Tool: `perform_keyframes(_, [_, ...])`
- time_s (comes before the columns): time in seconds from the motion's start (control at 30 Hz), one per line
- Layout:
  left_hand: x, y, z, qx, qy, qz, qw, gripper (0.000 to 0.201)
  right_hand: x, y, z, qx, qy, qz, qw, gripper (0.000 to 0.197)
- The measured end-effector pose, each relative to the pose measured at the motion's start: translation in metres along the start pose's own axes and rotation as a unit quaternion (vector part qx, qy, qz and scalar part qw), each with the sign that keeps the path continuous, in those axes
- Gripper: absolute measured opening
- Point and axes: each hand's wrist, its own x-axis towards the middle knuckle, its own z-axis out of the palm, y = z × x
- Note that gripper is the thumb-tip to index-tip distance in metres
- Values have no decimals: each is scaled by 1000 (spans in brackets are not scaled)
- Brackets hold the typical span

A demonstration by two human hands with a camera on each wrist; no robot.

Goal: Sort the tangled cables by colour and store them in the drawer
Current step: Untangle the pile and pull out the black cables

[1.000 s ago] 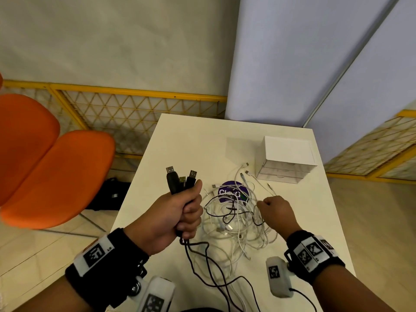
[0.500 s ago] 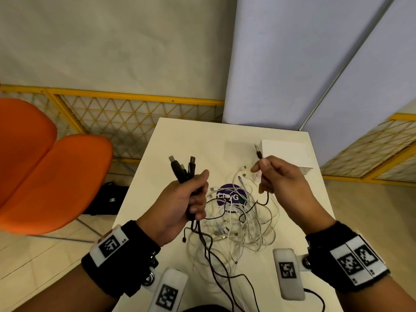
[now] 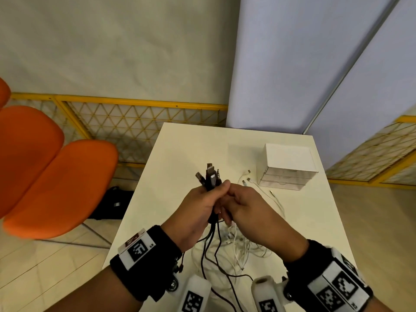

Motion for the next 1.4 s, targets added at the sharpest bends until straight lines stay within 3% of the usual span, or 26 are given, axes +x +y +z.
perform_keyframes(0.17, [-1, -1, 7, -8, 40, -3, 999, 42, 2, -4, 2, -66, 28, 29, 997, 30])
perform_keyframes(0.3, [2, 1, 2, -20, 75, -22, 997, 43, -5, -5, 4, -130, 35, -8, 991, 37])
perform_keyframes(0.47, [15, 17, -29, -212, 116, -3, 970, 43, -17, 30, -15, -150, 22, -3, 988, 44])
perform_keyframes(0.6, [16, 34, -65, -293, 110, 22, 949, 49, -21, 91, -44, -129, 60, 61, 988, 44])
perform_keyframes(0.73, [4, 37, -86, -179, 87, -7, 980, 48, -23, 123, -56, -115, 95, 92, 984, 44])
perform_keyframes(0.9, [-10, 31, -63, -6, 37, -39, 999, 33, -11, 78, -41, -131, 54, 13, 990, 37])
perform_keyframes(1.0, [-13, 29, -36, 67, -1, -44, 997, 64, -2, 39, -31, -130, 15, -42, 990, 36])
perform_keyframes(1.1, [-14, 32, -17, 143, -50, -28, 988, 46, 10, 17, -27, -128, -11, -88, 988, 34])
perform_keyframes(1.17, [-13, 37, -12, 182, -38, -10, 983, 37, 16, 15, -31, -110, -22, -92, 989, 35])
perform_keyframes(1.27, [-11, 43, -17, 172, -12, 16, 985, 34, 21, 26, -43, -76, -14, -75, 994, 39])
perform_keyframes(1.4, [-18, 54, -38, 50, -12, 65, 997, 47, 22, 64, -46, -22, 4, -33, 999, 42])
